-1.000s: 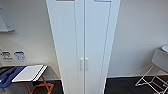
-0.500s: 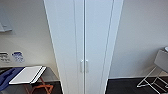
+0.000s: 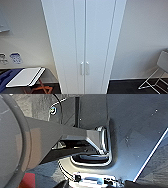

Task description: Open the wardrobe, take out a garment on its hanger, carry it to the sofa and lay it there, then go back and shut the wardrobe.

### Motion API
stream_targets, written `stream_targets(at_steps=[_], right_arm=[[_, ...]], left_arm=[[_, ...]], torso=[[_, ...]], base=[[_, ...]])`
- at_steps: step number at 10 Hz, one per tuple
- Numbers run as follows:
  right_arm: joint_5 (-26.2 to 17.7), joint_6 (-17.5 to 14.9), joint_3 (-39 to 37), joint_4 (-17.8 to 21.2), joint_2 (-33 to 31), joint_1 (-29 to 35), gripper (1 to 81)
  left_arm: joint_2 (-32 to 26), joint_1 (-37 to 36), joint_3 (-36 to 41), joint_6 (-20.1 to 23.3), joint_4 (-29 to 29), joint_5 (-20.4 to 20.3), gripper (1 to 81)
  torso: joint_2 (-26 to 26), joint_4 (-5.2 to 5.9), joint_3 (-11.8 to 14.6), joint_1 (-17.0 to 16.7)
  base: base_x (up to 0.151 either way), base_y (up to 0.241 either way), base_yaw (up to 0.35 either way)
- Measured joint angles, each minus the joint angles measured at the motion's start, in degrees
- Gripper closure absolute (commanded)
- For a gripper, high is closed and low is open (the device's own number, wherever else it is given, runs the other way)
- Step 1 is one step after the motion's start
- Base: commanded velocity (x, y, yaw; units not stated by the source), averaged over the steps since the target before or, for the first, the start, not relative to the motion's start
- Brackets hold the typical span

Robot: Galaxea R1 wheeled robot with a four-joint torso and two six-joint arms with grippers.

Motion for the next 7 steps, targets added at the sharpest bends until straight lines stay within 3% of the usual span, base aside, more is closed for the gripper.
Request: stream_targets(at_steps=[7], right_arm=[[-0.1, 0.0, -0.2, 0.0, -0.1, 0.2, 1.0]], left_arm=[[0.0, 0.2, 0.0, 0.0, 0.0, 0.0, 1.0]], torso=[[0.0, 0.00, 0.0, 0.0]], base=[[0.091, 0.000, 0.000]])
